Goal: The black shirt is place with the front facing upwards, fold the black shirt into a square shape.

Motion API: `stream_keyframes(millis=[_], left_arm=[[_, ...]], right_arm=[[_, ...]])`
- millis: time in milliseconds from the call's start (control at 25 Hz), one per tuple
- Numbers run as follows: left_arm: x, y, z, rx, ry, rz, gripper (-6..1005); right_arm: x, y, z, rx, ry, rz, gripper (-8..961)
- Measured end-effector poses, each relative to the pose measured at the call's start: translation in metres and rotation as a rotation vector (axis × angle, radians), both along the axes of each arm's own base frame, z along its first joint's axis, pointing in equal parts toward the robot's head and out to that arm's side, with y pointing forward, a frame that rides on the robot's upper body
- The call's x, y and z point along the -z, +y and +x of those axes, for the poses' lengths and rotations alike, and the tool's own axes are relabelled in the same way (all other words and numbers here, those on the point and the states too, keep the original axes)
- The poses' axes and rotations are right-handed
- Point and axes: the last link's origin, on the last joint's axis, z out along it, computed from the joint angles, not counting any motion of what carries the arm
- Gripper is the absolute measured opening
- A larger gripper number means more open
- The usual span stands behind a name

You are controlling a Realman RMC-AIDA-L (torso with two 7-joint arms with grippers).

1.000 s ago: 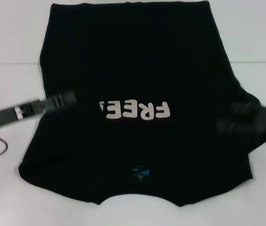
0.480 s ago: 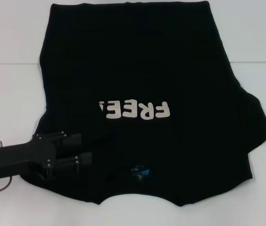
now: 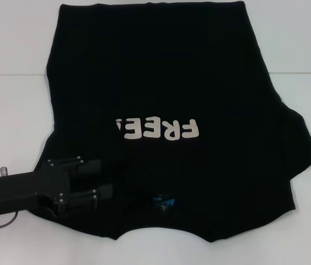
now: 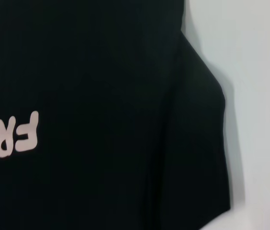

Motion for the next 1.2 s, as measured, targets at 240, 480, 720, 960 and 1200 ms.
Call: stream_keyframes(millis=[240,480,720,960,1200], left_arm=[[0.001,-0.001,0.0,-0.001,-0.006,0.0,671],[0.002,-0.001,0.0,-0.004,-0.007,0.001,672],[0.002,-0.001,0.0,-0.006,-0.006,0.003,672],[0.002,-0.001,0.0,-0.006,-0.006,0.002,671],[0.002,-0.001,0.0,-0.006,-0.008,0.002,671]], right_arm=[[0.011,0.009,0.002,0.002,-0.005,0.018,897],[0.021,0.019,0.004,-0.01,-0.026,0.055,871],[0.036,0.024,0.003,-0.024,-0.049,0.055,846],[0.039,0.028,0.002,-0.033,-0.061,0.062,820],[0.039,0.03,0.002,-0.046,-0.088,0.066,794]])
